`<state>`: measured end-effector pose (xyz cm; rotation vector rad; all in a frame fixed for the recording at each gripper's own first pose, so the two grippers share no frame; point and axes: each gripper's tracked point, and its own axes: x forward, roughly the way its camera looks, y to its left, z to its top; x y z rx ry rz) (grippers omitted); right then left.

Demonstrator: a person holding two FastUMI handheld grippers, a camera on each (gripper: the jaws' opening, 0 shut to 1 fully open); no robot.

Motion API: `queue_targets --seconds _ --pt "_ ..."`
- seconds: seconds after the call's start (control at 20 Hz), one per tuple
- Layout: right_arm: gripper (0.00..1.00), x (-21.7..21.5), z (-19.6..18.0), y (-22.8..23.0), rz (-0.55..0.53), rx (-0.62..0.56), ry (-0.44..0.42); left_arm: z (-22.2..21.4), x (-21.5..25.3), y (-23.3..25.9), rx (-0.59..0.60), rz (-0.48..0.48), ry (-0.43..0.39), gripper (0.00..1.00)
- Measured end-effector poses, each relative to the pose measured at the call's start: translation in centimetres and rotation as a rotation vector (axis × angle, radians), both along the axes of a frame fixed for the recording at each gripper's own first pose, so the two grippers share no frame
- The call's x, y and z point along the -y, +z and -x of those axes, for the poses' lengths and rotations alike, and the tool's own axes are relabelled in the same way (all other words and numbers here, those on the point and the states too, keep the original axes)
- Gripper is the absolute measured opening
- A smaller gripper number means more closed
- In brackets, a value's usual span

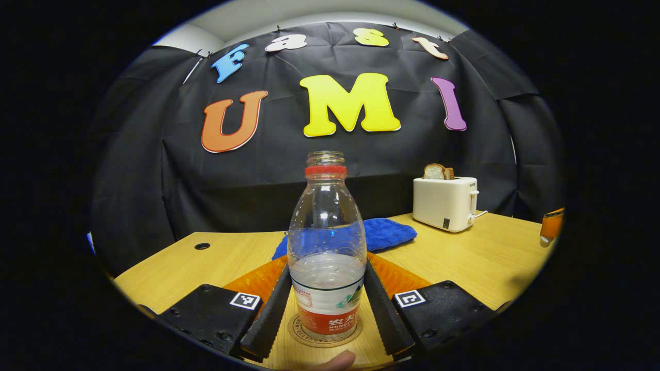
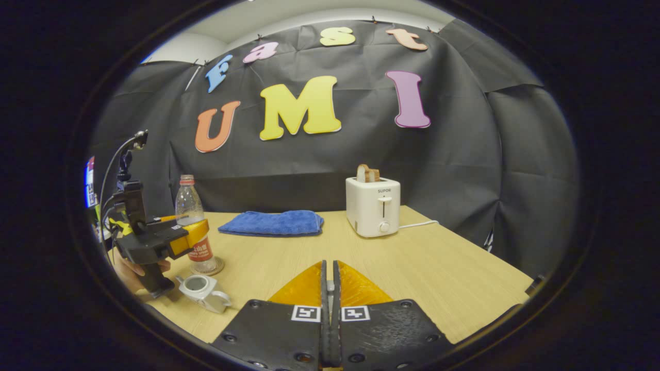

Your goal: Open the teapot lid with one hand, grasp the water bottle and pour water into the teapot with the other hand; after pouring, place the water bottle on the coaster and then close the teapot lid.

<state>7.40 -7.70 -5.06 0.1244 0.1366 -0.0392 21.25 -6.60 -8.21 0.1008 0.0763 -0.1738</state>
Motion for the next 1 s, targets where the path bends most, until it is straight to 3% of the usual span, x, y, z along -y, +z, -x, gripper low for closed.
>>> queue_targets --seconds 0.3,1.0 --pt "0.00 -0.4 0.1 0.0 -0.001 -0.001 0.007 1.0 0.2 -0.7 -0.031 0.038 -0.036 0.94" --pt "0.00 -4.7 1.7 1.2 0.061 0.041 0.071 6.6 -2.3 1.5 0.007 0.105 -0.037 0.96"
